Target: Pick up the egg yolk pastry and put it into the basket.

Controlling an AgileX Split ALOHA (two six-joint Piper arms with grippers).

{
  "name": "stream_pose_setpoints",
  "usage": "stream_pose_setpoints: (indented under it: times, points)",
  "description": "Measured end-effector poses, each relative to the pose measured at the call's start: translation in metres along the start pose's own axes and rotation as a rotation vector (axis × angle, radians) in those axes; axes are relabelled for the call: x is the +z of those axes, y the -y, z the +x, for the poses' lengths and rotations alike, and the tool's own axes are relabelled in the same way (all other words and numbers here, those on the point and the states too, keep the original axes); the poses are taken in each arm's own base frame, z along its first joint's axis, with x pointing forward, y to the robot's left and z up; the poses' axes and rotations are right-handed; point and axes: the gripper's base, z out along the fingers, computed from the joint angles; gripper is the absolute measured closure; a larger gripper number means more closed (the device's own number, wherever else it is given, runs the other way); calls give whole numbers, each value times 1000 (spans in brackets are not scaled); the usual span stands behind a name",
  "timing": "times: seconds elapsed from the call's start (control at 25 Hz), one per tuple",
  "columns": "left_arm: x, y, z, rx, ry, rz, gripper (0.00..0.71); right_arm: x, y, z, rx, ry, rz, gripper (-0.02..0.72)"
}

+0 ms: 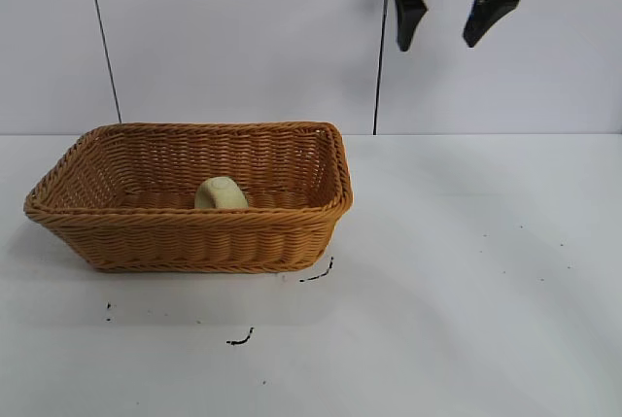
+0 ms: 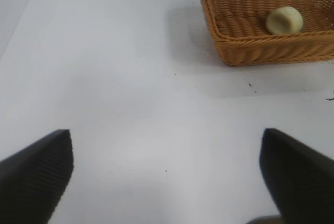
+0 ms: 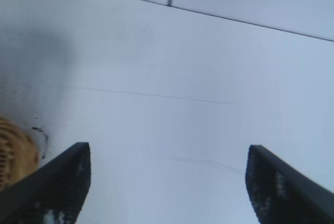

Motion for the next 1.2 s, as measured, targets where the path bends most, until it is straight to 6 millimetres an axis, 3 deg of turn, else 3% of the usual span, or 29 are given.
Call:
stream_pose_setpoints:
  times: [0.24,0.44,0.6,0.76,0.96,1.2]
  points:
    - [0,0,0,0,0,0,14,-17,56,1,100,14,56,120]
    - [0,0,0,0,0,0,14,-36,76,11,142,-1,77,120]
    - [0,0,0,0,0,0,14,-51,77,31,146,-60,76,120]
    - [0,0,0,0,0,0,14,-80,70,58,158,-102,46,120]
    - [0,0,0,0,0,0,14,-126,59,105,171,-132,13,120]
    - [0,0,0,0,0,0,14,-167,48,174,171,-164,11,120]
